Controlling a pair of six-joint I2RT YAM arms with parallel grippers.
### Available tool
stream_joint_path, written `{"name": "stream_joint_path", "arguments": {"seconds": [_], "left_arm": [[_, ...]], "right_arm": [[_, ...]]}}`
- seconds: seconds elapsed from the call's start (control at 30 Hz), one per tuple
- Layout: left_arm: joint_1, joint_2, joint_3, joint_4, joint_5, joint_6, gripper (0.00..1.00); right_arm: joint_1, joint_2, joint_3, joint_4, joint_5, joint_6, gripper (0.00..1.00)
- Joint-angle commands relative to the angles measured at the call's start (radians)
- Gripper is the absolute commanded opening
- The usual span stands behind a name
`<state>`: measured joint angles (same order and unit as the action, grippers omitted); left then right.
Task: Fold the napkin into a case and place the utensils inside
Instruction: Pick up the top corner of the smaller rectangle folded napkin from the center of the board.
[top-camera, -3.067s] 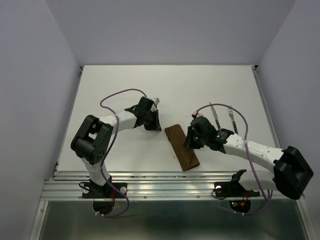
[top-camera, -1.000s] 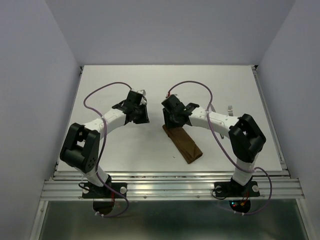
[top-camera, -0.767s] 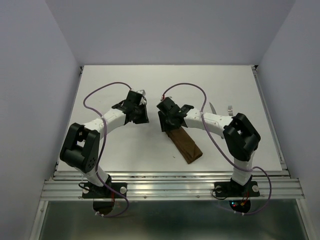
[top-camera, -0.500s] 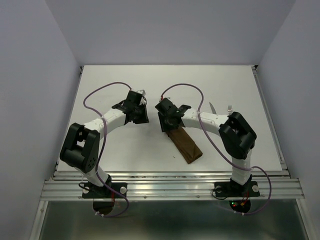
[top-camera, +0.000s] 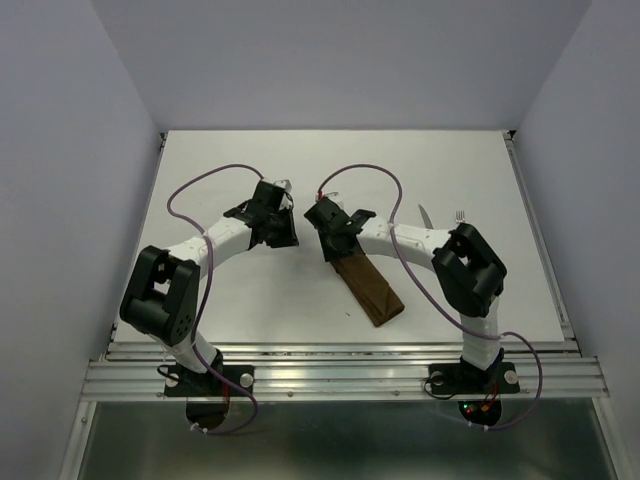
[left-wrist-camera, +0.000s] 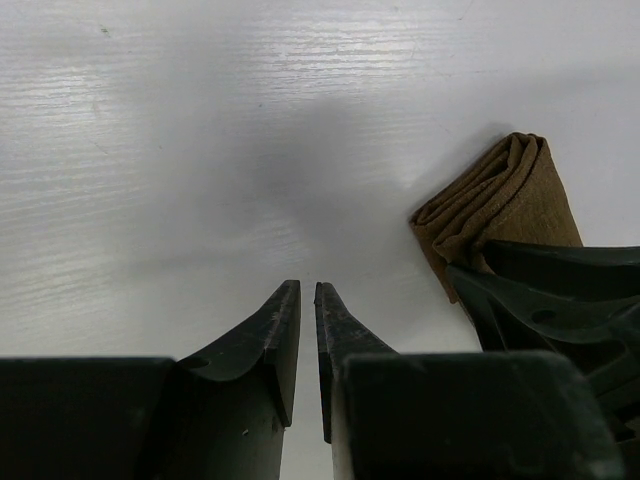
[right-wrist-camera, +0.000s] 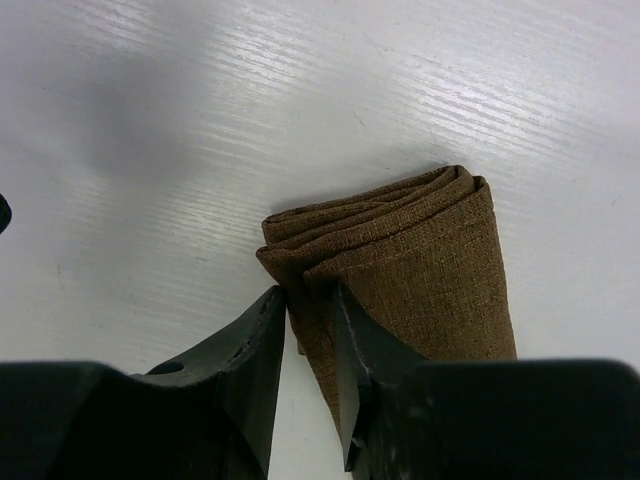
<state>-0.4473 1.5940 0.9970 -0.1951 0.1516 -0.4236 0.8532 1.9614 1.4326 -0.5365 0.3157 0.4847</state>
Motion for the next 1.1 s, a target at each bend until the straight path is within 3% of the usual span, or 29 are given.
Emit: {"name": "stream_joint_path", "arguments": {"seconds": [0.0,0.27,0.37,0.7,1.07], "left_arm": [[0.005,-0.037,-0.005,0.005,0.008,0.003,0.24],[0.005,-0.037,-0.008,0.006,0.012,0.003,0.24],[0.005,-0.035,-0.008,0.009,0.014,0.003,0.24],[0.005,-0.035,-0.011,0.010,0.022,0.005,0.24],[0.004,-0.062,-0.024,0.034,0.065,0.003,0.25]], "right_arm": [[0.020,0.024,0.049,-0.020,0.065,-0.017,0.30],[0.029,0.044,0.049,-0.022,0.082,-0.017,0.43],[0.038,0.047,0.048,-0.022,0.094,-0.017,0.39],[0.038,0.018,0.028,-0.016,0.122,0.003,0.10],[0.038,-0.183,-0.201,0.231,-0.062,-0.024,0.03]]}}
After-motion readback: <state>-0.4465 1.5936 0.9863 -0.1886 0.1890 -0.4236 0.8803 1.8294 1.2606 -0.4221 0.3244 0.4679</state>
